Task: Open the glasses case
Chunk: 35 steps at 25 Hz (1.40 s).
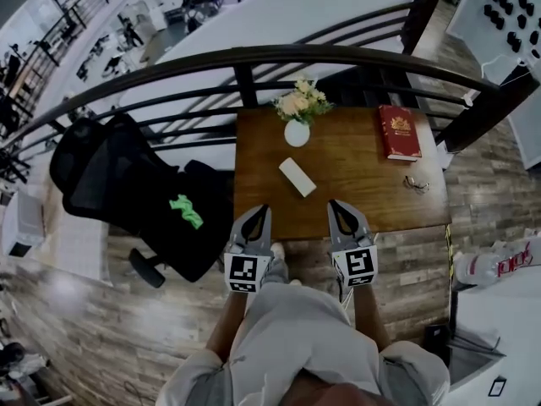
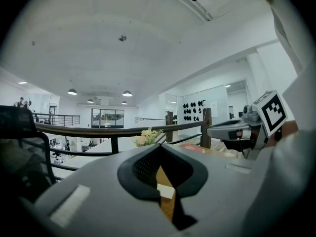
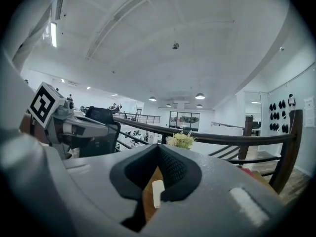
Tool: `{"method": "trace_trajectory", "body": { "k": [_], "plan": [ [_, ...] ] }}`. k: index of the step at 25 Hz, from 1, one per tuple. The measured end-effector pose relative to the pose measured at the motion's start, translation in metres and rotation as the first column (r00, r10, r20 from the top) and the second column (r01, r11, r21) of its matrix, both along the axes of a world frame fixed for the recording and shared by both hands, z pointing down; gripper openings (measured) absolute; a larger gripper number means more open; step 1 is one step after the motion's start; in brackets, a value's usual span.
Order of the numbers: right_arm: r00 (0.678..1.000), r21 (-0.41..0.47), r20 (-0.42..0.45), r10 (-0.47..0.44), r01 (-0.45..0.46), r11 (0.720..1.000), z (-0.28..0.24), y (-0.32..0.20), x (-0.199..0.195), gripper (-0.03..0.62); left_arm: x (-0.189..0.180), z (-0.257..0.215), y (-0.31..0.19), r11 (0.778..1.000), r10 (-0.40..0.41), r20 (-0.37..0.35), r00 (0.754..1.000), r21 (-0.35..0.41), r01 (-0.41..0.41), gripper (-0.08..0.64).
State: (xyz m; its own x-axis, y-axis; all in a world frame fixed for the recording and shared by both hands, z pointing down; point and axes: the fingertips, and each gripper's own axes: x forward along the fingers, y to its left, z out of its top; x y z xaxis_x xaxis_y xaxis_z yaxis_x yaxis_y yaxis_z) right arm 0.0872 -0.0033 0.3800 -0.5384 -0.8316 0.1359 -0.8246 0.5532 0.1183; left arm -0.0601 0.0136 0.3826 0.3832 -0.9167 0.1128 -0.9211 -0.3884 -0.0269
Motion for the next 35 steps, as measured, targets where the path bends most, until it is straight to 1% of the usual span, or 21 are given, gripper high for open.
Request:
{"method": "trace_trajectory", "body": {
  "k": [6,13,24,29,35],
  "plan": [
    [1.0,0.005,-0.011,0.018,-0.018,1.0,-0.002,-0.044,-0.013,0.003,-0.015,-0.005,-0.048,1.0,0.015,-0.011,1.0,0.015,-0.015,0.02],
    [0.999,-0.005,-0.02,0.037,-0.038,0.999,0.0,-0.089,-0.033,0.003,-0.035,-0.001,-0.095,1.0,0.025,-0.02,0.999,0.006,-0.025,0.02],
    [0.996,-0.019,-0.04,0.077,-0.078,0.997,0.008,-0.137,-0.059,0.003,-0.062,0.009,-0.151,0.998,0.062,-0.034,0.998,-0.003,-0.062,0.02],
    [0.993,-0.037,-0.066,0.098,-0.1,0.994,0.023,-0.15,-0.06,0.003,-0.062,0.023,-0.166,0.996,0.088,-0.042,0.995,-0.031,-0.089,0.02],
    [0.99,-0.104,-0.093,0.107,-0.117,0.988,0.048,-0.154,-0.056,0.003,-0.052,0.048,-0.176,0.989,0.124,-0.049,0.991,-0.069,-0.127,0.02]
  ]
}}
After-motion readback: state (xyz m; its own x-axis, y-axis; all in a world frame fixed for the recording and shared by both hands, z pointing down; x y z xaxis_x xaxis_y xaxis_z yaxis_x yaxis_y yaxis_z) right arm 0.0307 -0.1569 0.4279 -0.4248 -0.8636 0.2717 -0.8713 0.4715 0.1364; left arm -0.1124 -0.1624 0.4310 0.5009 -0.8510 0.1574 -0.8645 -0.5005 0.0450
